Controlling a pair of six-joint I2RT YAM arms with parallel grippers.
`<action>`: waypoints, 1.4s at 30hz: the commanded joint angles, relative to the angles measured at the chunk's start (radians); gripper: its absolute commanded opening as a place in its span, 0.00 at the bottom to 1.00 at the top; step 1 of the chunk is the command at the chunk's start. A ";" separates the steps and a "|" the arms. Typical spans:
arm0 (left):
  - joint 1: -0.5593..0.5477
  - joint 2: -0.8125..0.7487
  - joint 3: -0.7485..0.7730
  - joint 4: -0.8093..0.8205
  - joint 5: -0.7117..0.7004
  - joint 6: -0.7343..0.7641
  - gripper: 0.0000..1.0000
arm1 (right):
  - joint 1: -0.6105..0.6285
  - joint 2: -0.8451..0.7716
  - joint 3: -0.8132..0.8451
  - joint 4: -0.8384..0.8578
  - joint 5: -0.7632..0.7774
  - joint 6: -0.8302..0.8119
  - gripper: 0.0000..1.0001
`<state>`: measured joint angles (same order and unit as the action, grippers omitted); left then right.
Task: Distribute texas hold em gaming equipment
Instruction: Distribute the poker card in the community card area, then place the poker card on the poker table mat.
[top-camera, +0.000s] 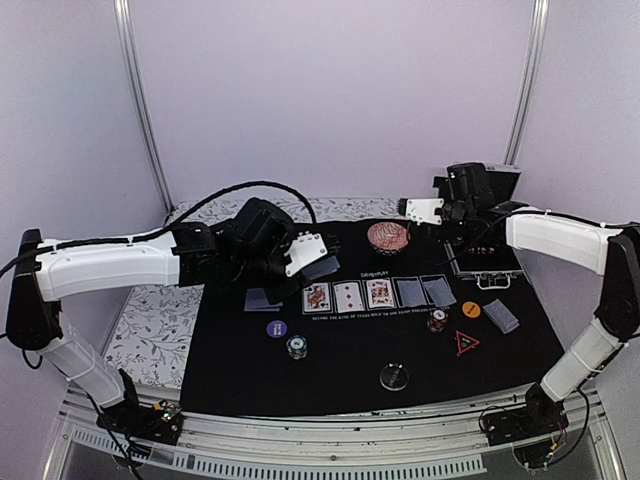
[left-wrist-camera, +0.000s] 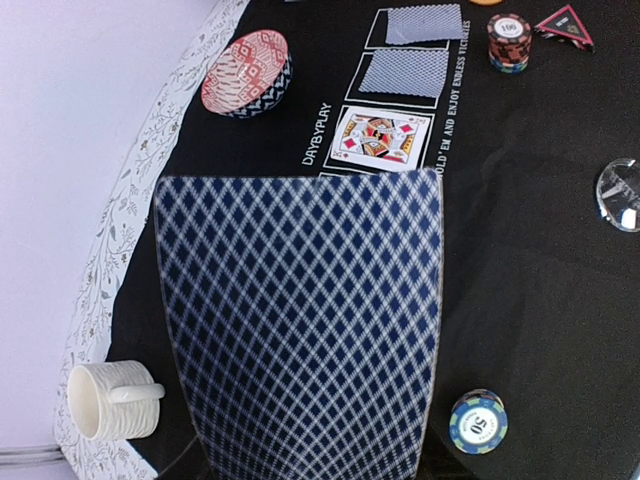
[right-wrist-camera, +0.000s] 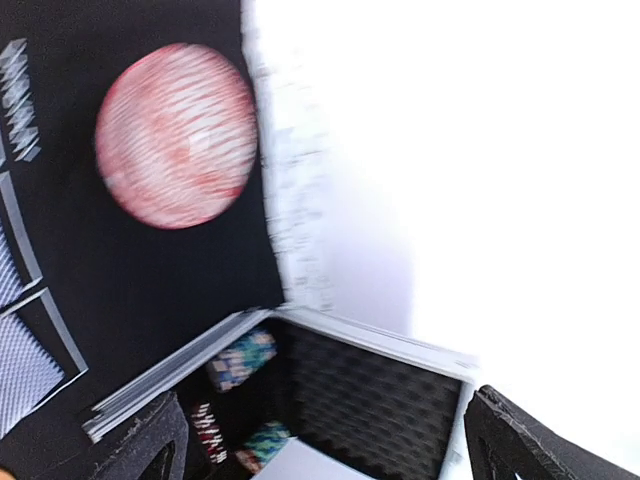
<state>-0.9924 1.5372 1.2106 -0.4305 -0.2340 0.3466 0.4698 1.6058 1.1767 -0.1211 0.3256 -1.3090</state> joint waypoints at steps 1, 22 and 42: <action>0.036 0.010 -0.003 0.025 -0.004 -0.017 0.42 | 0.003 -0.169 -0.074 0.284 0.012 0.241 0.99; 0.429 -0.087 -0.376 0.029 0.033 -0.624 0.36 | -0.020 -0.673 -0.279 0.185 -0.248 1.169 0.99; 0.485 0.110 -0.425 0.036 0.044 -0.683 0.71 | -0.022 -0.695 -0.273 0.118 -0.260 1.179 0.99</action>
<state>-0.5194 1.5982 0.7788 -0.4007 -0.2138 -0.3313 0.4503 0.9218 0.9012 0.0067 0.0811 -0.1452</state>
